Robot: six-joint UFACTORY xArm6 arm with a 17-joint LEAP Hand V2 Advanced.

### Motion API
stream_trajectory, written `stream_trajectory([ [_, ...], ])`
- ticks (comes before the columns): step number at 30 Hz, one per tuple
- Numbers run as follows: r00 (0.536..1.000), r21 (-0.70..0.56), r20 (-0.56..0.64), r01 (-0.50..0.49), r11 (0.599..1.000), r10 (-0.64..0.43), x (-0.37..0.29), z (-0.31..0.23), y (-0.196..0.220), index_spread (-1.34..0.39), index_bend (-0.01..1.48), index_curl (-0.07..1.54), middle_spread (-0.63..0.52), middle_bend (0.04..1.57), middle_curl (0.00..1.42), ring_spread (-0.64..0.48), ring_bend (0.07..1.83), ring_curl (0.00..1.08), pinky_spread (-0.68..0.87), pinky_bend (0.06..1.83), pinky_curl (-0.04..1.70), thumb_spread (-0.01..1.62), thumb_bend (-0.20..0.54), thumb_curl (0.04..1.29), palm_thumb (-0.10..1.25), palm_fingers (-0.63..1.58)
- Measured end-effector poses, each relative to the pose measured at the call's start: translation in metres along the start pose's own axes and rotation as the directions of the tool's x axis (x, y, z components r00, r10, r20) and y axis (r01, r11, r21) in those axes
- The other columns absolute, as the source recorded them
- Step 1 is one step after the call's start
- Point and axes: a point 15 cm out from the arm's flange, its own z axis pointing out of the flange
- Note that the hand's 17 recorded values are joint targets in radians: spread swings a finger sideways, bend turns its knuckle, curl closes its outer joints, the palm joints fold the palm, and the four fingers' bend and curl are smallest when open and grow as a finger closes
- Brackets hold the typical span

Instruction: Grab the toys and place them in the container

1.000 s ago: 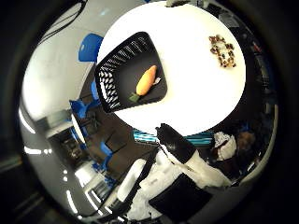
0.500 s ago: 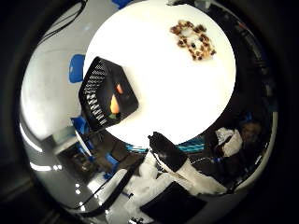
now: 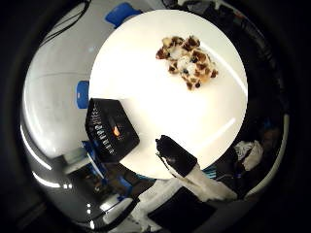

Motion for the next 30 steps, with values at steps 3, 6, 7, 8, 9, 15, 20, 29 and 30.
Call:
stream_trajectory([
  [3,1.0,0.009,0.009,-0.026,1.0,0.026,0.0,0.001,-0.011,-0.27,0.15,0.26,0.07,0.24,0.34,0.21,0.39,0.24,0.45,0.46,0.28,1.17,-0.013,0.28,0.59,0.14],
  [6,0.999,-0.004,0.013,-0.051,0.999,0.051,-0.001,0.013,-0.023,-0.24,0.15,0.26,0.08,0.24,0.34,0.21,0.39,0.24,0.45,0.47,0.29,1.18,-0.016,0.28,0.6,0.13],
  [7,0.998,-0.01,0.015,-0.053,0.999,0.054,-0.004,0.018,-0.028,-0.23,0.14,0.25,0.08,0.24,0.34,0.21,0.39,0.24,0.45,0.47,0.29,1.18,-0.016,0.28,0.61,0.12],
  [8,0.998,-0.016,0.016,-0.058,0.998,0.058,-0.005,0.023,-0.032,-0.22,0.14,0.25,0.09,0.24,0.34,0.21,0.4,0.24,0.45,0.48,0.29,1.18,-0.017,0.28,0.61,0.12],
  [9,0.998,-0.02,0.017,-0.062,0.998,0.062,-0.006,0.028,-0.037,-0.22,0.14,0.25,0.09,0.25,0.34,0.22,0.4,0.24,0.45,0.48,0.29,1.18,-0.017,0.28,0.61,0.12],
  [15,0.997,-0.025,0.01,-0.07,0.997,0.071,-0.016,0.063,-0.061,-0.21,0.13,0.23,0.13,0.25,0.34,0.22,0.42,0.25,0.45,0.52,0.3,1.16,-0.024,0.29,0.59,0.06],
  [20,0.998,-0.044,0.005,-0.07,0.997,0.07,-0.024,0.097,-0.074,-0.21,0.14,0.23,0.14,0.26,0.34,0.23,0.43,0.25,0.45,0.54,0.3,1.13,-0.021,0.29,0.57,0.04],
  [29,0.998,-0.055,-0.005,-0.068,0.996,0.068,-0.032,0.125,-0.084,-0.2,0.14,0.23,0.15,0.26,0.34,0.24,0.42,0.25,0.45,0.55,0.3,1.12,-0.019,0.29,0.56,0.04],
  [30,0.998,-0.05,-0.019,-0.06,0.997,0.059,-0.032,0.124,-0.086,-0.2,0.14,0.23,0.15,0.26,0.34,0.24,0.42,0.25,0.45,0.55,0.3,1.12,-0.02,0.29,0.57,0.04],
])
